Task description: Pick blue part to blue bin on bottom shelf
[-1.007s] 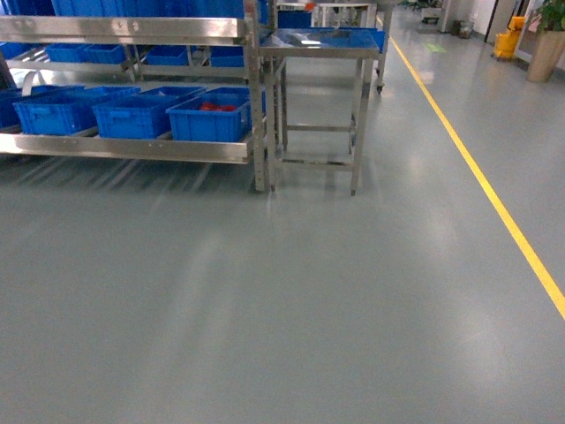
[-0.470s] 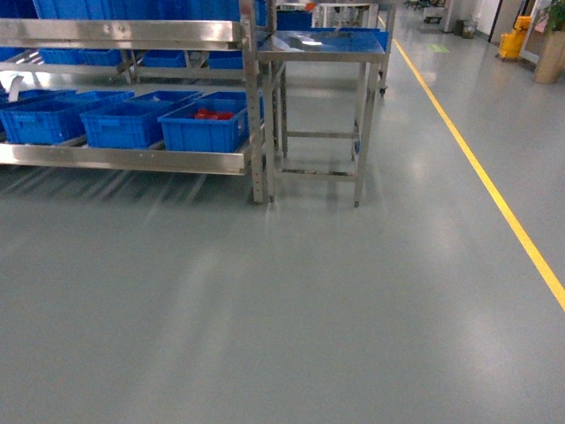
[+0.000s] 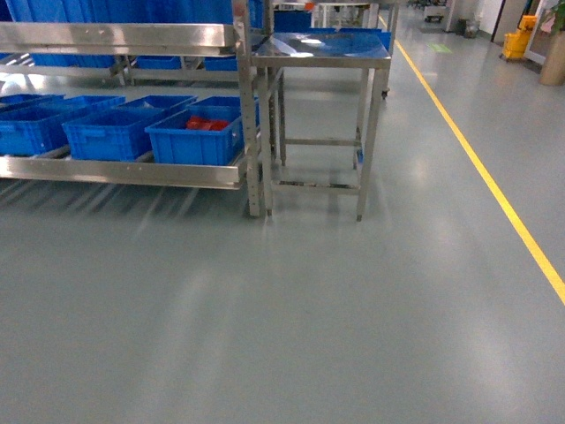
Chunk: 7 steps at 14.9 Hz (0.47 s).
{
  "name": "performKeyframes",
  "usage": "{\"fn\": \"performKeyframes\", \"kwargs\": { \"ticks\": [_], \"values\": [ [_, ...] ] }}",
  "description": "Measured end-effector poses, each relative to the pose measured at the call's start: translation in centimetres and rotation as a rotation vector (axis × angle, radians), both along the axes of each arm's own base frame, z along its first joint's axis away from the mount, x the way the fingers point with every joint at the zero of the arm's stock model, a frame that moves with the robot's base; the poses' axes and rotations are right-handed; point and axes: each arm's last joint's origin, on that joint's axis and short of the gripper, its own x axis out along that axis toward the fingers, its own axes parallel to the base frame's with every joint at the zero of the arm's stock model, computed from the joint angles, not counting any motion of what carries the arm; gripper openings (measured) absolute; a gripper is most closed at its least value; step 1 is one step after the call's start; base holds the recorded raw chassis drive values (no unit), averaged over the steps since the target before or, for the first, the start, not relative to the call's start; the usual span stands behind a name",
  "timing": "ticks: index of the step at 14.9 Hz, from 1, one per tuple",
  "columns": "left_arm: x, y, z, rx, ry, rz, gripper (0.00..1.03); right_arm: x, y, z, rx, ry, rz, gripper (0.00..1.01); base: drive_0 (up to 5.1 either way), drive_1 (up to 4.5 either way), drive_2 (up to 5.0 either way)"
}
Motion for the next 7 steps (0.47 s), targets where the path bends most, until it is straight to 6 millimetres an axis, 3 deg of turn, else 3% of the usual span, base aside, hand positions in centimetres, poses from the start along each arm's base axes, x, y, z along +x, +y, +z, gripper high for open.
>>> {"fn": "performKeyframes", "kwargs": {
  "ticks": [7],
  "values": [
    [0.01, 0.00, 0.02, -0.001, -0.002, 0.000, 0.43, 0.00, 0.00, 0.02, 0.000, -0.002, 0.000, 0.98, 0.1, 4.11, -3.9]
  ]
}}
